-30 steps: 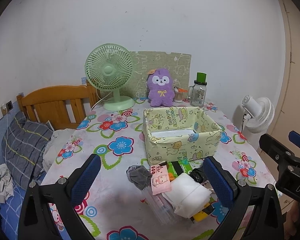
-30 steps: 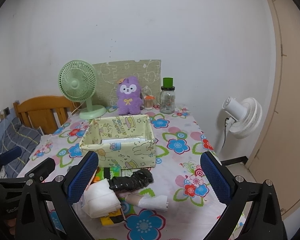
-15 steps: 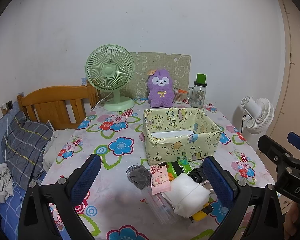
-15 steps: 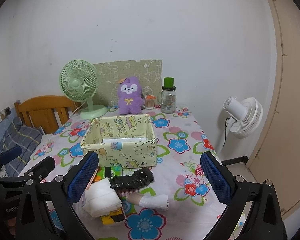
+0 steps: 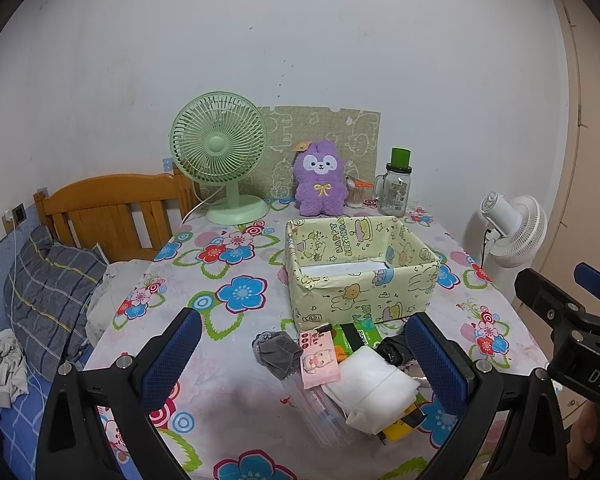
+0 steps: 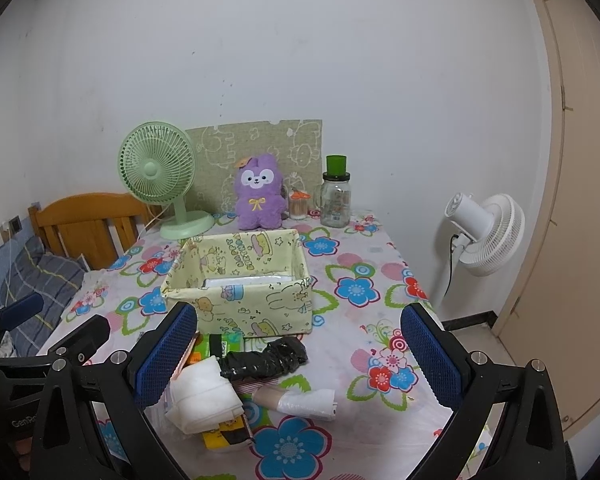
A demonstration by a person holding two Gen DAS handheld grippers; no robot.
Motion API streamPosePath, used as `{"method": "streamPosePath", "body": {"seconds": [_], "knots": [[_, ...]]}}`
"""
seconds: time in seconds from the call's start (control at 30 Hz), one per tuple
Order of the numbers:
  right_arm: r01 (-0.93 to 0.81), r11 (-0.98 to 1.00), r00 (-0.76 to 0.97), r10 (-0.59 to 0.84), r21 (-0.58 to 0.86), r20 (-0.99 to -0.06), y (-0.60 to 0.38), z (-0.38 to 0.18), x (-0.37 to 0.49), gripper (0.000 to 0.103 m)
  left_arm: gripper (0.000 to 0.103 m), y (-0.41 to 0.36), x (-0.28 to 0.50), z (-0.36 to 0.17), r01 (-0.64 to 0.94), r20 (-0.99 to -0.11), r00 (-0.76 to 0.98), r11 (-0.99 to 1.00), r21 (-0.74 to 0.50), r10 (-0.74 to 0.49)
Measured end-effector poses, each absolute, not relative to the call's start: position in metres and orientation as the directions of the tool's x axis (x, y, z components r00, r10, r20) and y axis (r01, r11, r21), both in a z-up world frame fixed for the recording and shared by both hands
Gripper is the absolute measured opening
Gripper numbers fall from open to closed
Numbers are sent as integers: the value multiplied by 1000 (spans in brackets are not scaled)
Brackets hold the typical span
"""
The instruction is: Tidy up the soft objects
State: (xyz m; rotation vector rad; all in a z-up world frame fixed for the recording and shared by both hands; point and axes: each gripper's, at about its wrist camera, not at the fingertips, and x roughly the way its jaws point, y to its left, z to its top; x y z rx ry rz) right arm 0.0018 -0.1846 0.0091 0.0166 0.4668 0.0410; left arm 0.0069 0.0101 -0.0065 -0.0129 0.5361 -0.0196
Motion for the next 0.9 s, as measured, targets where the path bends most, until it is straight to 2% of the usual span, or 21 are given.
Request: {"method": "streamPosePath", "body": {"seconds": [0.9], "knots": [[-32,999,880,48,42,-472,-186,6,10,103,103,6,13,-17,18,-540,841,999,-27,-30]]}}
